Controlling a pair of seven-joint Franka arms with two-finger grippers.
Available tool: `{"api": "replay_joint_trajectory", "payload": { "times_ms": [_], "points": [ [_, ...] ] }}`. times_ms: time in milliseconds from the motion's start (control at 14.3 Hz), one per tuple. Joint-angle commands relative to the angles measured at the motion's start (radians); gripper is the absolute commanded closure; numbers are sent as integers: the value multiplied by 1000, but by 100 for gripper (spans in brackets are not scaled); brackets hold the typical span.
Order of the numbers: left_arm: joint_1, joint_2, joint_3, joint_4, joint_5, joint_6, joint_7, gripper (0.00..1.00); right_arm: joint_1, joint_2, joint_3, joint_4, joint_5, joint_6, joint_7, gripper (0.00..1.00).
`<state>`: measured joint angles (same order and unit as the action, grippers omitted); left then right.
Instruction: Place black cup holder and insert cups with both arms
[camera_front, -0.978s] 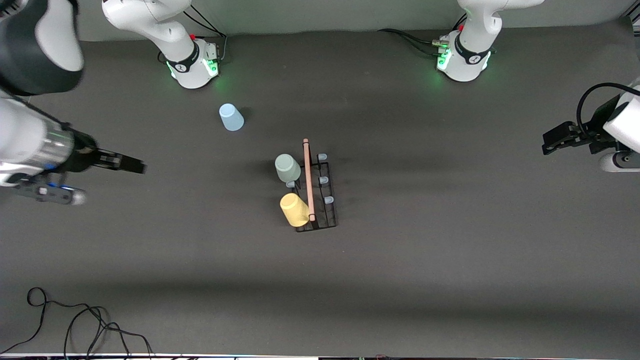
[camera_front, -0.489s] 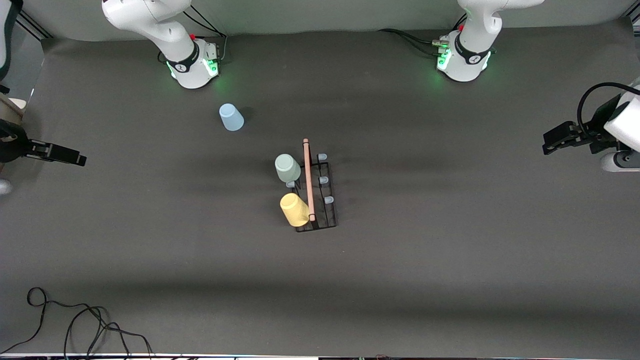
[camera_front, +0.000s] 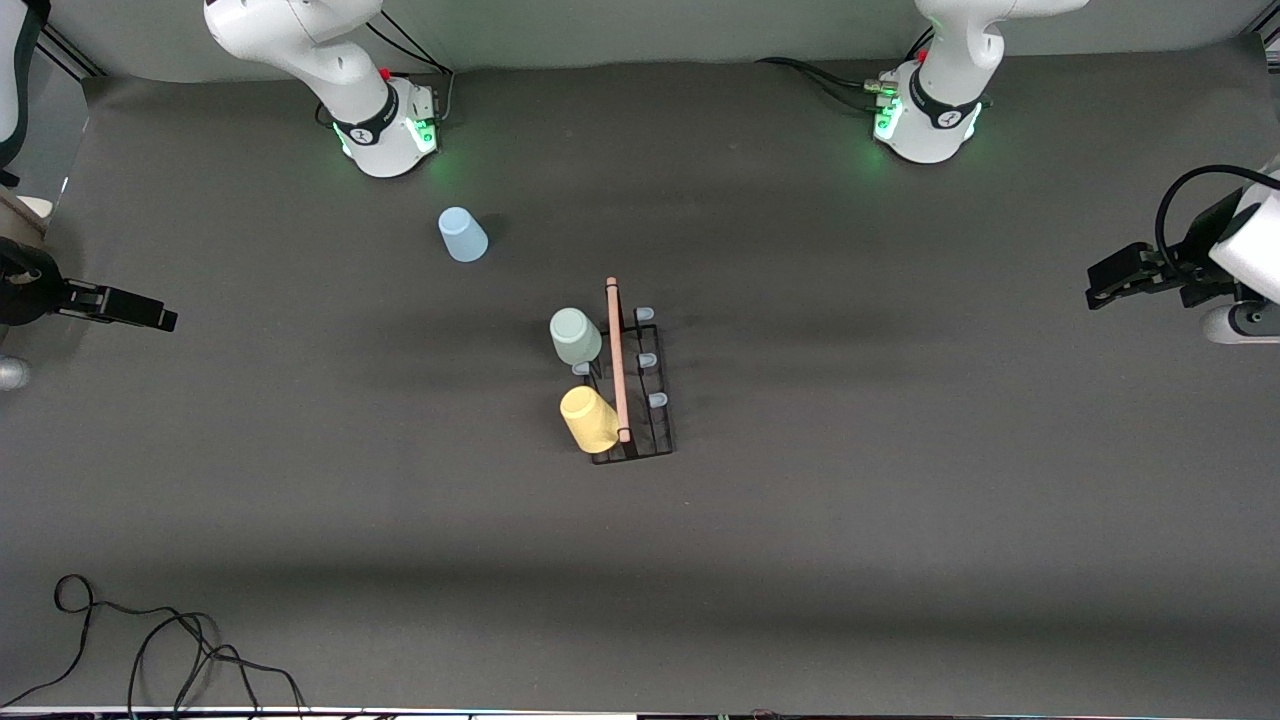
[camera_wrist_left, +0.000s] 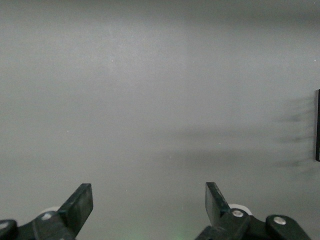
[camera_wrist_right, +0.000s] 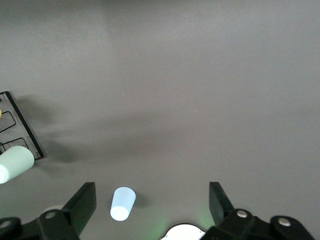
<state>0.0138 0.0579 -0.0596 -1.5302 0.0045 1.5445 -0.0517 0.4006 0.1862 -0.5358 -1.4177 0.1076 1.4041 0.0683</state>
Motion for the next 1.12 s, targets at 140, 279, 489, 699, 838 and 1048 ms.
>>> {"api": "replay_joint_trajectory", "payload": {
  "times_ms": [140, 279, 489, 699, 838, 1048],
  "points": [
    [3, -13, -2, 4, 3, -7, -4, 0, 4, -13, 0, -15, -14, 21, -13, 0],
    [3, -13, -2, 4, 3, -7, -4, 0, -6, -13, 10, -15, -14, 26, -1, 0],
    [3, -13, -2, 4, 3, -9, -4, 0, -194, -27, 187, -15, -17, 19, -2, 0],
    [3, -13, -2, 4, 3, -9, -4, 0, -357, -59, 364, -41, -69, 24, -5, 0],
    [3, -13, -2, 4, 3, -9, -4, 0, -414, -118, 425, -123, -85, 71, -8, 0],
    [3, -13, -2, 4, 3, -9, -4, 0, -503, -223, 513, -278, -86, 174, -21, 0]
  ]
}}
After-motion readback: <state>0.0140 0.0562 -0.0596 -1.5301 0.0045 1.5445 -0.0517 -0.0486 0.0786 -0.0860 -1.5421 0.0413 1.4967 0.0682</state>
